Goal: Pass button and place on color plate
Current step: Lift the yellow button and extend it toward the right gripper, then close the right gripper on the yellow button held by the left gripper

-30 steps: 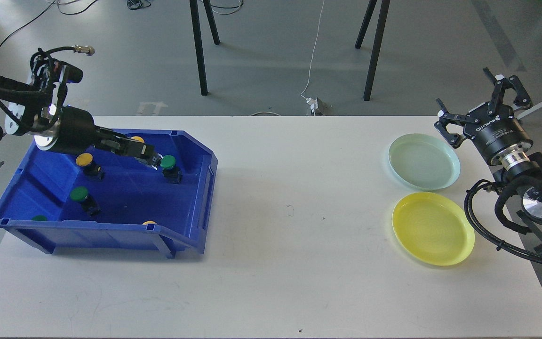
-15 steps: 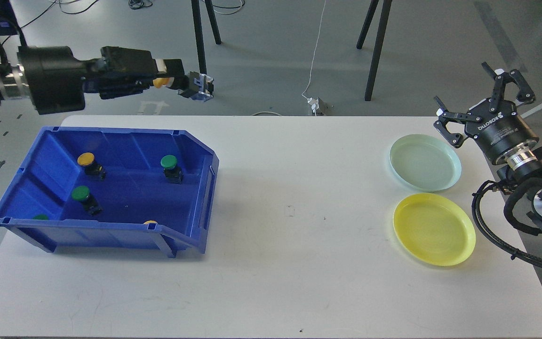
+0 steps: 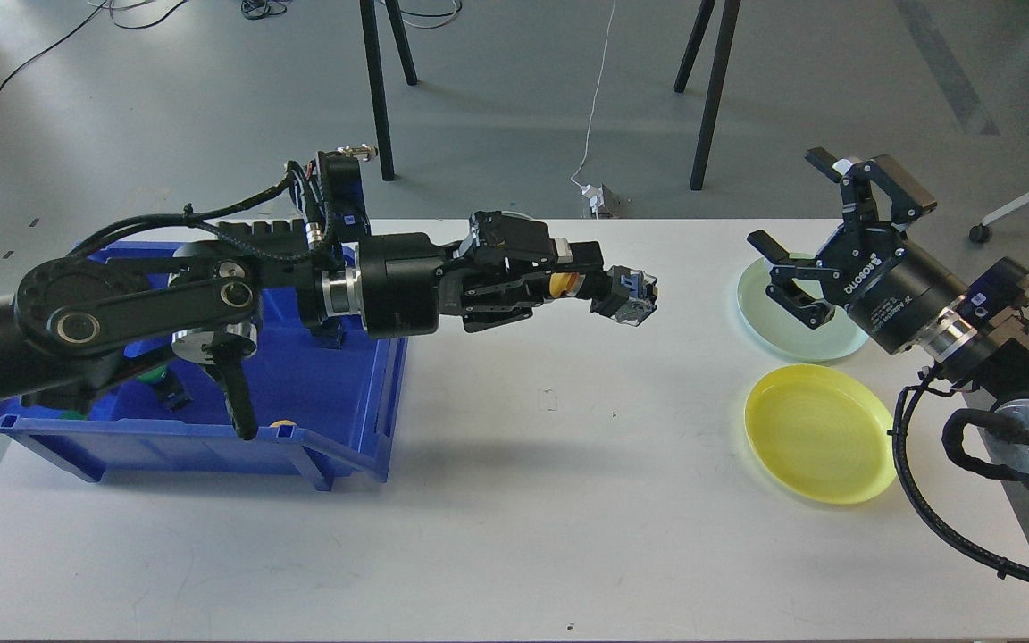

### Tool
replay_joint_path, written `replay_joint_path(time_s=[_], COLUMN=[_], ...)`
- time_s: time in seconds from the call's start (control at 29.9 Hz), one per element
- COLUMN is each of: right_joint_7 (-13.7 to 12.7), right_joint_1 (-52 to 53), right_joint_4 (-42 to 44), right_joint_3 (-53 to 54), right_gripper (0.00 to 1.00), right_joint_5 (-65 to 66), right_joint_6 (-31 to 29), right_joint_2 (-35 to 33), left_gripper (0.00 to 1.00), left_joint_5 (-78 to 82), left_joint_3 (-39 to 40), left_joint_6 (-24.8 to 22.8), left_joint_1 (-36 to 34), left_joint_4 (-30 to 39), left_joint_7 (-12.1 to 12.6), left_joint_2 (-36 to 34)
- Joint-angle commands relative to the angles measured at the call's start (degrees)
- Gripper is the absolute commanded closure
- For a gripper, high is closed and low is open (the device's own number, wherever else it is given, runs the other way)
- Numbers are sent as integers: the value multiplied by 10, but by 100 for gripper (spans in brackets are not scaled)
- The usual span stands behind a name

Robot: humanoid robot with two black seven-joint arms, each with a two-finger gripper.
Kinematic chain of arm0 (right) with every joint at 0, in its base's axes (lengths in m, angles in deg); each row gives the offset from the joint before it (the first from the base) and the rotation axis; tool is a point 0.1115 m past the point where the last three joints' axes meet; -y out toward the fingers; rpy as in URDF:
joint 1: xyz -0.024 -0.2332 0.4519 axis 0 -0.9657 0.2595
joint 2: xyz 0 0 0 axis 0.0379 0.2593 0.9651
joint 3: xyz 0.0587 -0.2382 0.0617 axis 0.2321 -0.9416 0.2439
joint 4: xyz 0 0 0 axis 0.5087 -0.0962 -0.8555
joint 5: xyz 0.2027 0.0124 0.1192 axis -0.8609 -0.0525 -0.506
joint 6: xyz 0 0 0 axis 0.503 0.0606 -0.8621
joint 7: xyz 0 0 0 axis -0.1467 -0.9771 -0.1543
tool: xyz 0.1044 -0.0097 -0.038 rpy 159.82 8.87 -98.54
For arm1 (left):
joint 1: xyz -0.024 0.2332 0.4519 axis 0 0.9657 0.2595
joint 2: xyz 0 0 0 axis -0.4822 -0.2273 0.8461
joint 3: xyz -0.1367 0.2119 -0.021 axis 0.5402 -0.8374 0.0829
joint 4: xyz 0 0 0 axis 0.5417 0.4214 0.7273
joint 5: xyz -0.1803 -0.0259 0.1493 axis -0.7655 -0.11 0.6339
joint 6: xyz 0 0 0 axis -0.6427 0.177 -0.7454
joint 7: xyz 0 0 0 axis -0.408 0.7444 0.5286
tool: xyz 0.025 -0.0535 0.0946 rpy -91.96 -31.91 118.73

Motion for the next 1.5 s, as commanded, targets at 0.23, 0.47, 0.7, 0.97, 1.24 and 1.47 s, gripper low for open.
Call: replay_joint_path(time_s=[0.23, 0.47, 0.7, 0.97, 1.24, 1.47], right_joint_7=[32, 98, 99, 99, 100, 100], right_joint_1=[20, 33, 49, 58, 58, 59], right_joint_4=[-42, -43, -45, -44, -44, -43], right_joint_3=[-67, -68, -99, -115, -133, -138], right_gripper=[1, 1, 1, 1, 2, 3], right_joint_5=[15, 17, 17, 19, 19, 17], right_joint_6=[-36, -40, -64, -64, -64, -64], right_joint_2=[8, 30, 23, 33, 34, 36], left_gripper=[90, 90, 90, 90, 90, 90], left_joint_5=[-45, -45, -46, -46, -47, -47], left_joint_3=[18, 18, 18, 18, 18, 19], left_joint_6=[-5, -2, 0, 0, 0, 0], left_joint_1=[5, 5, 5, 5, 5, 5], left_joint_4=[-22, -22, -22, -22, -22, -22], left_joint_7=[0, 0, 0, 0, 0, 0], left_joint_2=[15, 16, 16, 16, 16, 19])
